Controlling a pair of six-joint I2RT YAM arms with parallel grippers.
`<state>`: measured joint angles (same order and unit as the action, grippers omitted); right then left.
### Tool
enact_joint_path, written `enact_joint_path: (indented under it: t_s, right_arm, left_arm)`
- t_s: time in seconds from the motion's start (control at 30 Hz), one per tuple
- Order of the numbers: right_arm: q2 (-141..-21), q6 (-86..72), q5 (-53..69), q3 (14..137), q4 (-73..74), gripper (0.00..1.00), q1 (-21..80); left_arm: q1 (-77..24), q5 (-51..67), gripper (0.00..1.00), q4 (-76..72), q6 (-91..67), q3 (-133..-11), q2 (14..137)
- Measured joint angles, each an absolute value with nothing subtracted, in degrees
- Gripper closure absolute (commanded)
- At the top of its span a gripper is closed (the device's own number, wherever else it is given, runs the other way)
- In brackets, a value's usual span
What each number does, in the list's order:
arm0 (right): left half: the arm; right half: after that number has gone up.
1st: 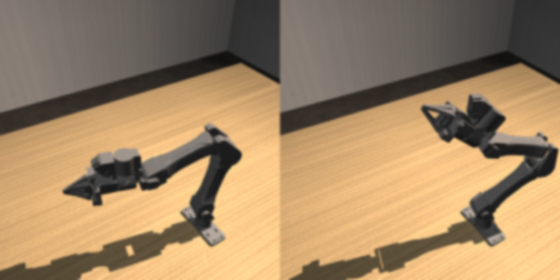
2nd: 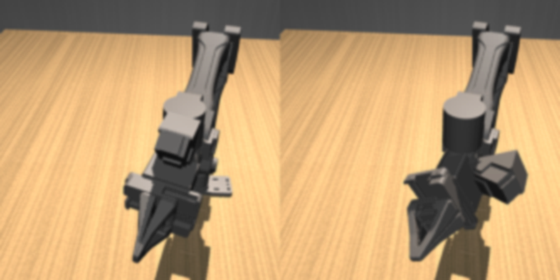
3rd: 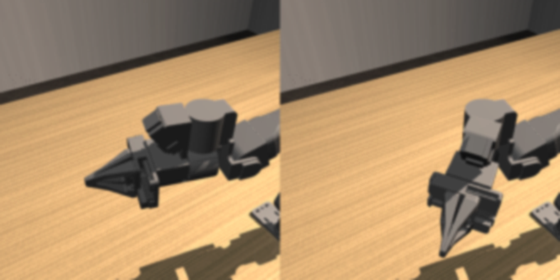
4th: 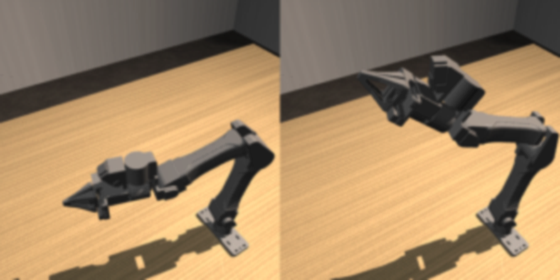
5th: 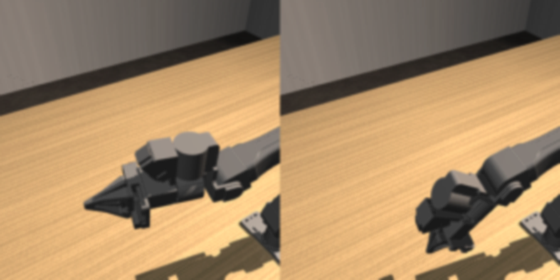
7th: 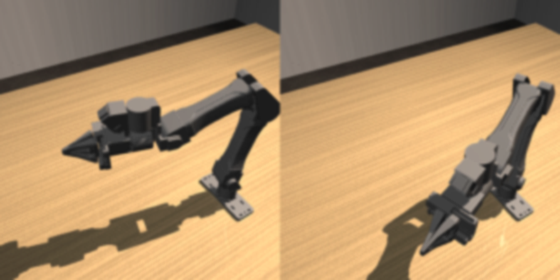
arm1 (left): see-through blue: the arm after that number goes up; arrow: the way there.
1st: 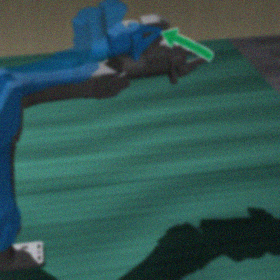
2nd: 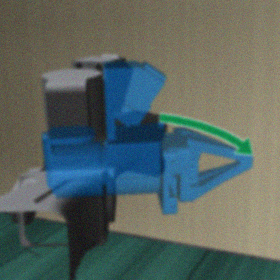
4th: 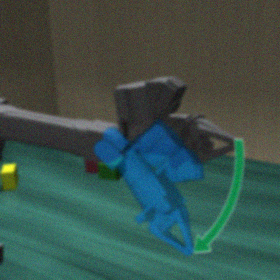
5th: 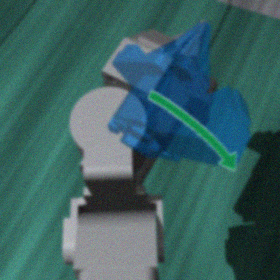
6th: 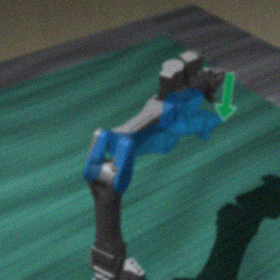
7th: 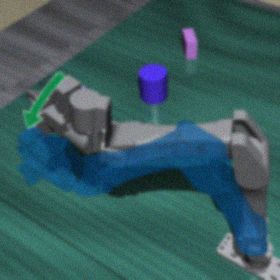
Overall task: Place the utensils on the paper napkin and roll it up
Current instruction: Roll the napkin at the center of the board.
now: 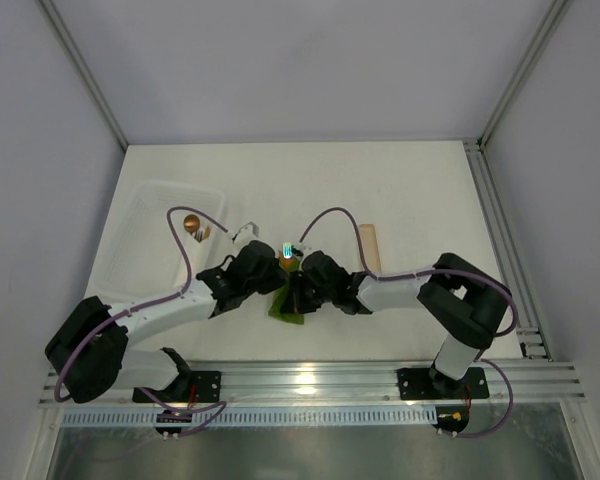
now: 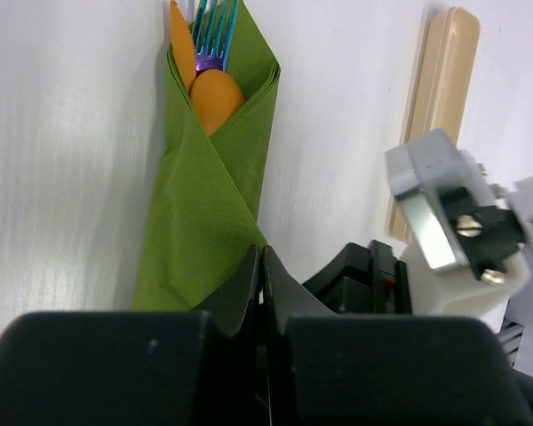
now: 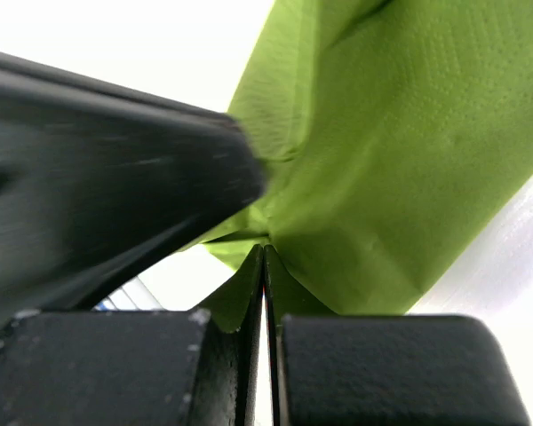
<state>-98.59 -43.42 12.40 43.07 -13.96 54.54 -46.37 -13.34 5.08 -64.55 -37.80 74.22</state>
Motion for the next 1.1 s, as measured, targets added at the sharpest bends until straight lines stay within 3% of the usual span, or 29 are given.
enact_joint_path:
  t_s: [0.47, 1.1]
  right_arm:
    - [-81.3, -41.04, 6.09, 39.83, -6.24, 0.96, 52.84]
    - [-89.21, -40.99, 7.55, 34.87, -8.71, 0.96, 49.8]
  left_arm:
    - [-46.65, -13.96, 1.0, 6.52, -64.58, -38.35, 74.22]
    - [-48.84, -15.07, 1.0, 7.14, -65.6, -41.58, 77.58]
